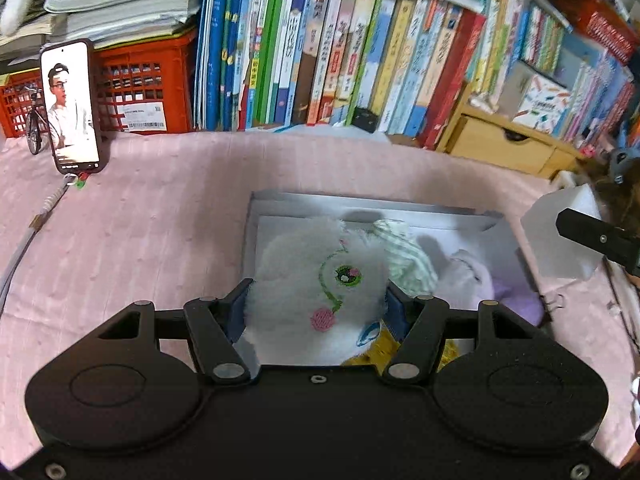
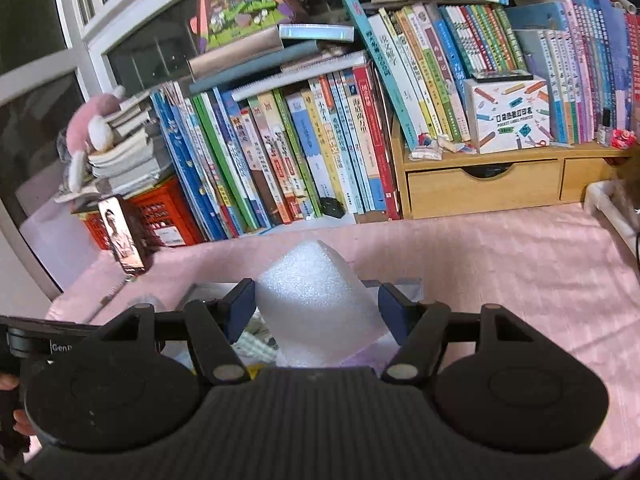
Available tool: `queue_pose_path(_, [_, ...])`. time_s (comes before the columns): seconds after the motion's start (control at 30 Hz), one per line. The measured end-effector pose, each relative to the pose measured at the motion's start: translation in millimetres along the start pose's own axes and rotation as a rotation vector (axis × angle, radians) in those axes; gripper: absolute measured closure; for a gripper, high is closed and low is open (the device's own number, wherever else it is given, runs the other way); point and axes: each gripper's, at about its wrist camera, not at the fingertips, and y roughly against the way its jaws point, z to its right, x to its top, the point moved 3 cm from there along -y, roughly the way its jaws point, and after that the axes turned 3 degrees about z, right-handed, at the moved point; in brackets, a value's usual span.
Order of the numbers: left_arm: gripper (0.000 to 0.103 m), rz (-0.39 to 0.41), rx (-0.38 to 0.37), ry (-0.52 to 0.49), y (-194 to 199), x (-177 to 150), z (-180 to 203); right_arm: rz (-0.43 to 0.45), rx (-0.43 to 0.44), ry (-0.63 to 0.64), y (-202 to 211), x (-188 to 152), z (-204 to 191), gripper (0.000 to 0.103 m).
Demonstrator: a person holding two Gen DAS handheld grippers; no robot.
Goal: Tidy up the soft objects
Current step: 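Lower the white plush and foam block into the tray and open both tools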
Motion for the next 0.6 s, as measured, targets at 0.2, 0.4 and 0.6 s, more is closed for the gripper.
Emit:
queue_pose_path(0.2, [0.04,-0.064,0.023,0.0,-32.2,2.2,-4.4,-0.047,-0.057,0.032,-29.8,-3.4,5.3,0.034])
queue_pose_path(0.4, [0.04,-0.091,0.02,0.002,-49.6,-0.6,-5.4,-0.084,-0.075,0.009,-48.9,-13.9,16.2,0.034])
queue_pose_path(0.6, [0.04,-0.121,0.003,0.015,-58.5,-1.2,-5.7,-0.103,-0.077,0.01,-61.6,-19.2,20.8,0.034])
